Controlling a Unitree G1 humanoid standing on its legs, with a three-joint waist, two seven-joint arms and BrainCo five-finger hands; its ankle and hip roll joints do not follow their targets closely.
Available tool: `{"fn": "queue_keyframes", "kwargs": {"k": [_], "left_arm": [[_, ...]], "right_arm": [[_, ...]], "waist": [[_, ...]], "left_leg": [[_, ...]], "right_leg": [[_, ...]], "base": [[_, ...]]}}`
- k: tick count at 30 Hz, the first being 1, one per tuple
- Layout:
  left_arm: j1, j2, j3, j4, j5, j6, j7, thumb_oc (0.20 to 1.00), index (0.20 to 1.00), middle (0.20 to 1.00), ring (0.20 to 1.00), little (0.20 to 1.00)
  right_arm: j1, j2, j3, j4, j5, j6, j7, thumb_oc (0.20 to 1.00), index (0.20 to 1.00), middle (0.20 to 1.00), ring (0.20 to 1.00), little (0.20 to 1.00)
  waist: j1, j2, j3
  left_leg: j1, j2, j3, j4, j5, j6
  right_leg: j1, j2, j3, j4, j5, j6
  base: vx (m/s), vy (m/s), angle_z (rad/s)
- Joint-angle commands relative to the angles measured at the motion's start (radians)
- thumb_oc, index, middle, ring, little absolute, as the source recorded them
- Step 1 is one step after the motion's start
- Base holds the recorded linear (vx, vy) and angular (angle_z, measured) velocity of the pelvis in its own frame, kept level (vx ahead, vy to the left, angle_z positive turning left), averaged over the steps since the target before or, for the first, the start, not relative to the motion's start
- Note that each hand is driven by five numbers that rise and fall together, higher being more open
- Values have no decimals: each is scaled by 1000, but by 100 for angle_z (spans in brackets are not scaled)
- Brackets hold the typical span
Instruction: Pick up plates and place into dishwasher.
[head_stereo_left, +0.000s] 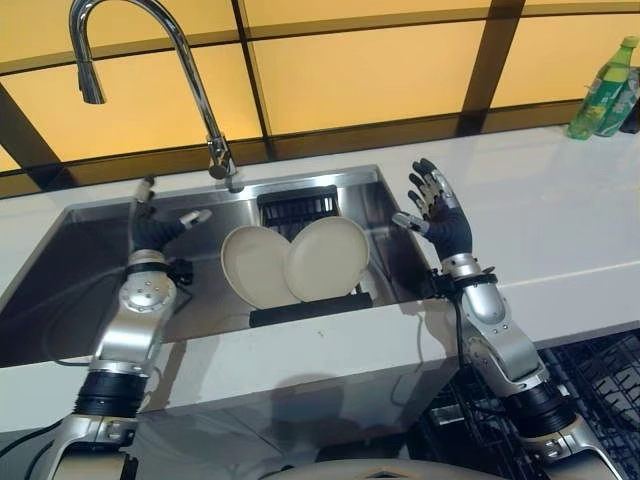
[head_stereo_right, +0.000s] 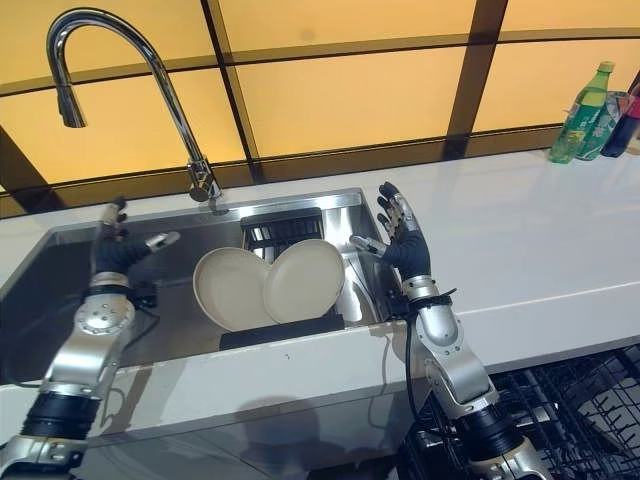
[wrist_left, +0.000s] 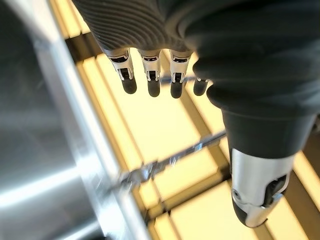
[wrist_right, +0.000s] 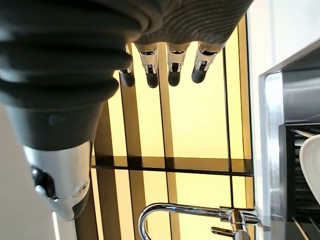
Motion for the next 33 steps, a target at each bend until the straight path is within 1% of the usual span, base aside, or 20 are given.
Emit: {"fn": "queue_keyframes", "kwargs": {"k": [1,4,5,6,8,11,12,13,14,16,18,19,22,24,28,30,33], "left_arm": [[-107,110,51,70,17,-101,47,1000,1000,1000,1000,1000],[-97,153,84,70,92,-145,49,1000,1000,1000,1000,1000],[-95,163,87,67,115,-139,48,1000,1000,1000,1000,1000],[-89,178,89,69,167,-136,50,1000,1000,1000,1000,1000],[-83,206,84,85,218,-152,26,1000,1000,1000,1000,1000],[-69,251,55,87,342,-157,-59,1000,1000,1000,1000,1000],[-60,274,39,88,414,-176,-86,1000,1000,1000,1000,1000],[-58,281,34,89,426,-179,-93,1000,1000,1000,1000,1000],[-45,305,16,86,467,-187,-123,1000,1000,1000,1000,1000],[-37,335,-6,101,541,-200,-137,1000,1000,1000,1000,1000],[-36,362,-31,125,580,-222,-139,1000,1000,1000,1000,1000],[-37,367,-39,131,595,-223,-138,1000,1000,1000,1000,1000],[-27,392,-71,164,698,-241,-111,1000,1000,1000,1000,1000],[-19,410,-86,175,738,-251,-96,1000,1000,1000,1000,1000],[-5,419,-114,203,828,-266,-65,1000,1000,1000,1000,1000],[4,424,-139,220,897,-253,-54,1000,1000,1000,1000,1000],[-2,437,-190,248,944,-244,-27,1000,1000,1000,1000,1000]], "right_arm": [[-79,-3,-40,-39,24,-21,17,1000,1000,1000,1000,1000],[-79,-9,-40,-39,29,-15,17,1000,1000,1000,1000,1000],[-79,-12,-40,-39,30,-15,17,1000,1000,1000,1000,1000],[-80,-16,-38,-38,33,-15,14,1000,1000,1000,1000,1000],[-82,-19,-36,-38,36,-13,12,1000,1000,1000,1000,1000],[-79,-29,-36,-39,42,-14,13,1000,1000,1000,1000,1000],[-74,-33,-40,-41,45,-13,18,1000,1000,1000,1000,1000],[-72,-34,-42,-42,46,-14,19,1000,1000,1000,1000,1000],[-64,-44,-48,-45,53,-16,27,1000,1000,1000,1000,1000],[-61,-58,-54,-41,63,-17,35,1000,1000,1000,1000,1000],[-59,-69,-58,-37,70,-16,41,1000,1000,1000,1000,1000],[-58,-72,-58,-36,71,-16,41,1000,1000,1000,1000,1000],[-49,-80,-59,-26,72,-18,49,1000,1000,1000,1000,1000],[-39,-86,-60,-24,75,-21,54,1000,1000,1000,1000,1000],[-24,-96,-66,-21,80,-24,65,1000,1000,1000,1000,1000],[-19,-103,-68,-19,84,-23,73,1000,1000,1000,1000,1000],[-16,-117,-66,-17,91,-24,75,1000,1000,1000,1000,1000]], "waist": [[-13,-19,-52],[-7,-14,-55],[-6,-13,-56],[-3,-11,-56],[-1,-9,-57],[3,-6,-56],[4,-4,-57],[4,-4,-57],[4,-2,-56],[3,0,-55],[2,0,-54],[2,0,-53],[-2,0,-50],[-4,-1,-49],[-10,-1,-42],[-15,0,-39],[-22,0,-32]], "left_leg": [[-20,-89,2,1,6,76],[-21,-88,-1,1,2,74],[-22,-88,-2,1,2,74],[-23,-88,-5,1,3,73],[-25,-88,-7,1,2,71],[-27,-87,-9,1,2,69],[-28,-87,-9,1,3,68],[-28,-87,-10,1,3,68],[-31,-87,-11,1,4,67],[-33,-85,-10,1,6,66],[-36,-84,-8,1,7,65],[-37,-84,-7,1,7,64],[-40,-83,-1,1,8,65],[-43,-84,2,1,9,65],[-45,-85,8,1,9,66],[-43,-86,12,1,-1,67],[-46,-89,17,1,-1,68]], "right_leg": [[-39,64,-9,8,31,-79],[-38,61,-11,8,28,-78],[-38,60,-12,8,27,-78],[-37,59,-14,8,26,-78],[-37,58,-16,8,24,-78],[-36,57,-22,8,23,-77],[-36,57,-23,8,23,-77],[-36,57,-24,8,23,-77],[-37,58,-23,8,23,-76],[-38,58,-25,8,24,-75],[-41,56,-27,8,25,-73],[-42,56,-27,8,26,-73],[-46,55,-27,8,29,-71],[-49,55,-25,8,30,-70],[-52,52,-23,8,33,-67],[-51,49,-24,8,26,-64],[-57,46,-21,8,30,-61]], "base": [[0,0,0],[0,0,0],[0,0,0],[0,0,0],[0,0,0],[0,0,0],[0,0,0],[0,0,0],[0,0,0],[20,34,2],[23,38,3],[29,49,1],[38,53,-1],[42,46,-1],[41,53,0],[76,74,0],[55,73,-1]]}}
